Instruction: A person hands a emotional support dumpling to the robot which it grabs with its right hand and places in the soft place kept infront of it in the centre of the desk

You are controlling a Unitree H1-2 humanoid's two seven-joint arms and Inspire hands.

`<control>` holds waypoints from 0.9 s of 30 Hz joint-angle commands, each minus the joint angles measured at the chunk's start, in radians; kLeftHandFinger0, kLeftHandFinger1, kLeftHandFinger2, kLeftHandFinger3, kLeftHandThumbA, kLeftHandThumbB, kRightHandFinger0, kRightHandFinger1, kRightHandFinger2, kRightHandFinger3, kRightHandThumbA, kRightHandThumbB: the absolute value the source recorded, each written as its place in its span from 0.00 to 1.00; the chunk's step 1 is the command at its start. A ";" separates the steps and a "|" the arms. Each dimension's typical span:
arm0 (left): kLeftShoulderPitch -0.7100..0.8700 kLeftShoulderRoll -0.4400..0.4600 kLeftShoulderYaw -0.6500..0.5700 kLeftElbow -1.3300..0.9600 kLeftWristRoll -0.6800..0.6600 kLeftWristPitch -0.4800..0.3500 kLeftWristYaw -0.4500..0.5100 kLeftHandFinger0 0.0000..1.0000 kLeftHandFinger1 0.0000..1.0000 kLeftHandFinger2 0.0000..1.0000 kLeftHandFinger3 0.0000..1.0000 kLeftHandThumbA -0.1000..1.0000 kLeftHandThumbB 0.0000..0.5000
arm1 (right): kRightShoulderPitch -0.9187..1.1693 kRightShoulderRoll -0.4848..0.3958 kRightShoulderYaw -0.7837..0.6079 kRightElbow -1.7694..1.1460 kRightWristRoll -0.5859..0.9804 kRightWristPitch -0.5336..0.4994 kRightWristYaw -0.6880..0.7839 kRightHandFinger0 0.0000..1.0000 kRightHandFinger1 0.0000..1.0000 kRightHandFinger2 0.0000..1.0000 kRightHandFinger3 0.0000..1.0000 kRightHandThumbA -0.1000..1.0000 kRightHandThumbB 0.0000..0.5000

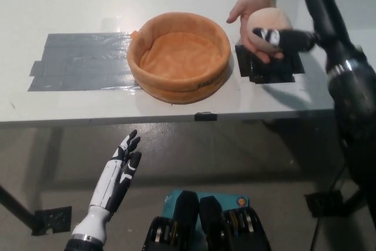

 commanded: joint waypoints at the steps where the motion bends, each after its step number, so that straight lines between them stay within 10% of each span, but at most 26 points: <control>1: -0.021 -0.004 0.003 -0.033 0.007 -0.030 0.018 1.00 1.00 1.00 1.00 1.00 0.01 | -0.174 -0.019 0.041 0.161 -0.059 0.093 0.041 1.00 1.00 1.00 1.00 0.91 0.76; 27: -0.040 -0.006 -0.001 -0.026 0.017 -0.038 0.013 1.00 1.00 1.00 1.00 1.00 0.03 | -0.242 -0.034 0.112 0.447 -0.002 0.151 0.142 1.00 1.00 1.00 1.00 0.94 0.86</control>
